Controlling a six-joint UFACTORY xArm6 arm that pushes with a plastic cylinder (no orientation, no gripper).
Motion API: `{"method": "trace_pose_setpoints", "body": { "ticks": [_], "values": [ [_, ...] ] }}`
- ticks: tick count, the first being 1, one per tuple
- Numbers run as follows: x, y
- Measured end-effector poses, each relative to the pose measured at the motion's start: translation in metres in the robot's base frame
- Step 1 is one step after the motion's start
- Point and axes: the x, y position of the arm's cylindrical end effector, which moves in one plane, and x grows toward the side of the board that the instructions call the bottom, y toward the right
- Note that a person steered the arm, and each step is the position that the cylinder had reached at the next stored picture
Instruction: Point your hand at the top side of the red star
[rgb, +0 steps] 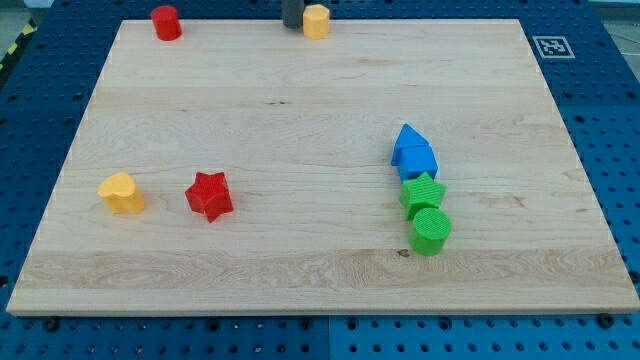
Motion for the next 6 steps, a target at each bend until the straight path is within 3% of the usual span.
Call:
{"method": "trace_pose_setpoints", "body": {
  "ticks": [2, 3, 5, 6],
  "values": [
    [0.001, 0.037],
    [0.013, 0.018],
    [0.093, -0.053],
    [0.106, -0.087]
  ]
}}
